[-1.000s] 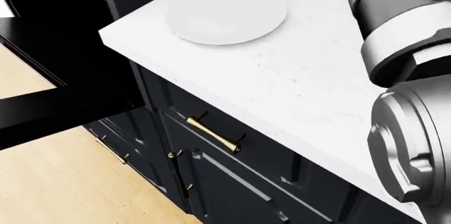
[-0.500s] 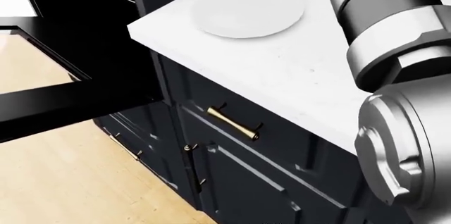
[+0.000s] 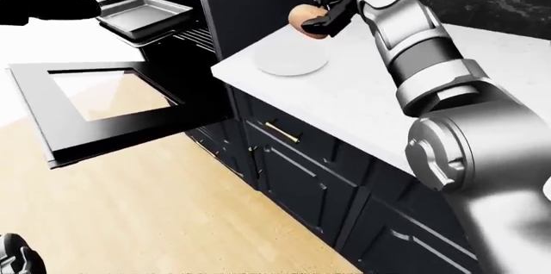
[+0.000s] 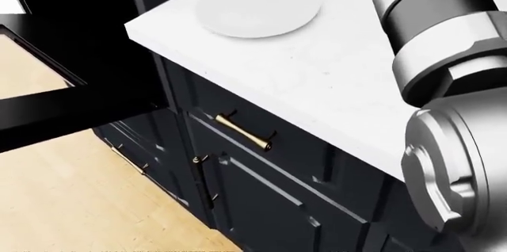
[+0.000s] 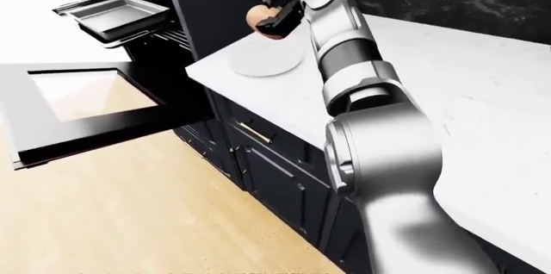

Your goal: Pick the sweet potato from the top rack in the oven and place it on the plate on the counter.

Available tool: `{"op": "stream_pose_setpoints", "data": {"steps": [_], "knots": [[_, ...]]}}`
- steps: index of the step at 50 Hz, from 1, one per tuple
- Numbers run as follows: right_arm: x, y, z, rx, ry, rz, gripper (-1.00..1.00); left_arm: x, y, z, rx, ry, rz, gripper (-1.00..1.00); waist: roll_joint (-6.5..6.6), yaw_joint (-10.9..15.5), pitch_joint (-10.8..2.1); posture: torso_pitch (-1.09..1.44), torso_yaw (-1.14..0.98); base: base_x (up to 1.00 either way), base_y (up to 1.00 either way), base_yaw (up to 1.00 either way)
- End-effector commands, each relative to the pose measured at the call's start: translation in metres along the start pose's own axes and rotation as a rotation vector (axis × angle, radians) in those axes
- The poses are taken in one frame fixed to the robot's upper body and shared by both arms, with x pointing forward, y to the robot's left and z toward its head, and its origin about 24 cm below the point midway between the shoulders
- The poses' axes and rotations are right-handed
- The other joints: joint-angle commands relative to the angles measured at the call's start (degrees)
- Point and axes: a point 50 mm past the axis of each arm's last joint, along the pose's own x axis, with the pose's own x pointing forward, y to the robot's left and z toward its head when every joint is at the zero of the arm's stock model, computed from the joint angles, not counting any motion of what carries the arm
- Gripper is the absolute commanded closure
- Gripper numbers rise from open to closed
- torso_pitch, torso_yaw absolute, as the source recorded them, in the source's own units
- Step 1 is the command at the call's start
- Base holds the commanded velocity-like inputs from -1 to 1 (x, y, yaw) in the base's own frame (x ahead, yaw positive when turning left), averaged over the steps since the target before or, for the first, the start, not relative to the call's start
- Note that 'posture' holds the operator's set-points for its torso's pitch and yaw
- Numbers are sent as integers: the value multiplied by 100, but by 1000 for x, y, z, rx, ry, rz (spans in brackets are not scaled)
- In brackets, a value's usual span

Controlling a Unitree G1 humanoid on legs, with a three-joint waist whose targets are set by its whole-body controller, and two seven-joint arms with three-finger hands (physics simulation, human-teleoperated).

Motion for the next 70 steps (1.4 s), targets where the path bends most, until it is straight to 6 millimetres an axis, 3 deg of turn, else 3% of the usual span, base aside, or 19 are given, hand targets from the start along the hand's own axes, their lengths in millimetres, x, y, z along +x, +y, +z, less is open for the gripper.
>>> {"op": "stream_pose_setpoints", "data": {"steps": [1,6,9,18,21,29,34,39,43,47,48,52,56,59,60,61,62,67,70], "knots": [[-5,-13,32,-12,-122,-47,100,-1,6,12,6,-59,37,-100,-8,17,-118,0,0,11,0,0],[-5,-13,32,-10,-126,-45,100,-1,5,13,5,-60,35,-100,519,-112,-122,0,0,13,0,0],[-6,-14,33,-12,-126,-46,100,0,6,15,4,-62,34,-100,557,-141,-85,0,0,14,0,0],[-6,-16,34,-7,-134,-48,100,2,4,17,5,-67,31,-100,-5,-32,85,0,0,33,0,0],[-6,-16,34,-10,-133,-48,100,2,3,16,4,-66,31,-100,-432,27,-52,0,0,40,0,0],[-5,-14,31,-11,-130,-46,100,0,4,14,6,-65,32,-100,-66,-4,5,0,0,39,0,0],[-5,-14,30,-8,-132,-52,100,0,4,14,5,-65,33,-100,386,-143,-56,0,0,12,0,0],[-5,-13,30,-5,-134,-45,100,-1,4,12,7,-63,33,-100,497,-209,116,0,0,0,0,0],[-4,-10,29,-48,-128,-40,100,-1,5,12,5,-63,35,-100,313,-205,87,0,0,0,2,0],[-5,-12,30,-41,-133,-40,100,0,5,13,7,-65,36,-100,-285,-82,-59,0,0,6,20,0],[-5,-12,31,-41,-135,-40,100,0,5,14,6,-65,33,-100,-108,-127,-16,0,0,13,25,0],[-5,-12,31,-53,-134,-41,100,1,4,15,6,-68,32,-100,-151,-113,-160,0,0,12,26,0],[-5,-13,31,-24,-147,-47,100,1,4,15,5,-68,33,-100,-66,-112,53,0,0,10,20,0],[-4,-11,27,-33,-131,-38,100,1,3,14,7,-67,32,-100,280,-248,109,0,0,0,0,0],[-4,-10,27,-26,-132,-36,100,1,4,13,6,-66,34,-100,517,-279,38,0,0,0,0,0],[-4,-10,26,-37,-117,-32,100,1,3,13,6,-65,34,-100,541,-346,-24,0,0,0,0,0],[-4,-9,26,-39,-118,-37,100,1,3,13,7,-65,34,-100,392,-266,119,0,0,0,0,0],[-3,-8,23,-40,-85,-45,100,0,4,10,7,-61,34,-100,55,-162,43,0,0,0,0,0],[-2,-4,20,-56,-59,-38,100,-1,5,10,6,-62,36,-100,139,-122,-2,0,0,0,0,0]]}}
